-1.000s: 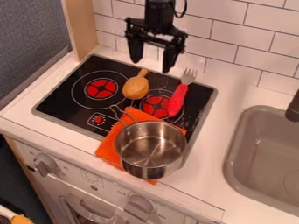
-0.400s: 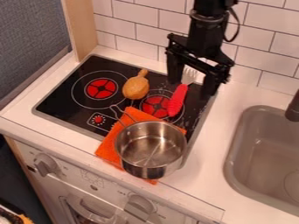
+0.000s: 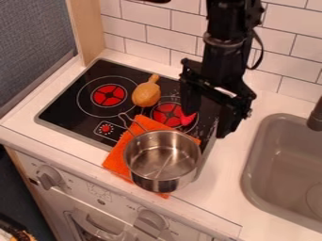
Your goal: Moved the steel pot to the upper left corner of the burner
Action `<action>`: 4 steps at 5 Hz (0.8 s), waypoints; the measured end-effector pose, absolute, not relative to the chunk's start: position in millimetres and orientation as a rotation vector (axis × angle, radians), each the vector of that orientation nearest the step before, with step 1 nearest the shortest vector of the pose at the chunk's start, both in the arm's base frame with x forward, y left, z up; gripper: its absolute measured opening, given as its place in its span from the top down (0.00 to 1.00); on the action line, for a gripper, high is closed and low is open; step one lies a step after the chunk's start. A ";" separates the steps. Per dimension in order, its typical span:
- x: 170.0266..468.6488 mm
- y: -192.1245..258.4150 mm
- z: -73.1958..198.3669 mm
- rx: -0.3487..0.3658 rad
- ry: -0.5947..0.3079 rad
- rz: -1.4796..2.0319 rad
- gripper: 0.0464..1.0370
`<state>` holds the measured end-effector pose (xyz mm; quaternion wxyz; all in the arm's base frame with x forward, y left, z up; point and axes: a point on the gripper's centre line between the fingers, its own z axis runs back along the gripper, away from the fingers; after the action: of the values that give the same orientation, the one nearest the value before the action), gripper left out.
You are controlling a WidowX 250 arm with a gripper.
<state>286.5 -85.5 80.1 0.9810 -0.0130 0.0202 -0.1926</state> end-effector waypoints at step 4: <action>238.6 -125.9 40.2 0.086 -0.047 -0.440 0.04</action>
<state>238.6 -125.9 40.2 0.9747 0.0425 -0.0234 -0.2184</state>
